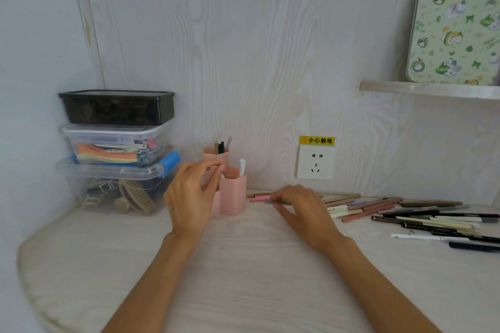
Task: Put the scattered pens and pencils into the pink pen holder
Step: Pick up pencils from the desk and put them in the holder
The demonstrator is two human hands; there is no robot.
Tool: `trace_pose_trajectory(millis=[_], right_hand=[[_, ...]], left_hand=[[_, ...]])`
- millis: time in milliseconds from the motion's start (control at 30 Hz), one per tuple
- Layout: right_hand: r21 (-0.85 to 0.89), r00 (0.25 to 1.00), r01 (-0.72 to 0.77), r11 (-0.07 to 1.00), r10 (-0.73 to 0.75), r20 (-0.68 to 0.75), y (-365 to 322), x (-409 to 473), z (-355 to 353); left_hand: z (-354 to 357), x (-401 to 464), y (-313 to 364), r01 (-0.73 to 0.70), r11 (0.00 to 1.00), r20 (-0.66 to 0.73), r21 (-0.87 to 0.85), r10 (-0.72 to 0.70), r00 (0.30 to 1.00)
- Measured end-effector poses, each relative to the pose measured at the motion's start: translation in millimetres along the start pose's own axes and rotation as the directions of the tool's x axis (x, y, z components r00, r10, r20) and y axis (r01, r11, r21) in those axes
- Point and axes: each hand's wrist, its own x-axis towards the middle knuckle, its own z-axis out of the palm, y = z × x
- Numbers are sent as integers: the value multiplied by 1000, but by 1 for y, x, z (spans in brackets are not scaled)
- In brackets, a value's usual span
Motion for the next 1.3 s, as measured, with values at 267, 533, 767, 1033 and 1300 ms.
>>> trace_pose_trajectory(millis=[267,533,767,1033,1300], right_hand=[[755,777,-182,630,563,-282,-4,11,-13],[939,614,-8,343,743,-266,-19,26,-33],[782,711,47,622,529,-463,-70,65,-24],[-3,984,-26,1000,25,-176,-65,71,15],[-31,987,-111,993,107,-117,-4,24,4]], left_hand=[[9,-7,-15,-16,982,326,188,-47,944],[4,-21,-18,595,804,186,-5,-583,791],[9,-25,-20,550,835,331,12,-522,786],[3,-25,-16,531,847,332,-24,-495,803],[4,-25,-4,203,979,376,18,-194,906]])
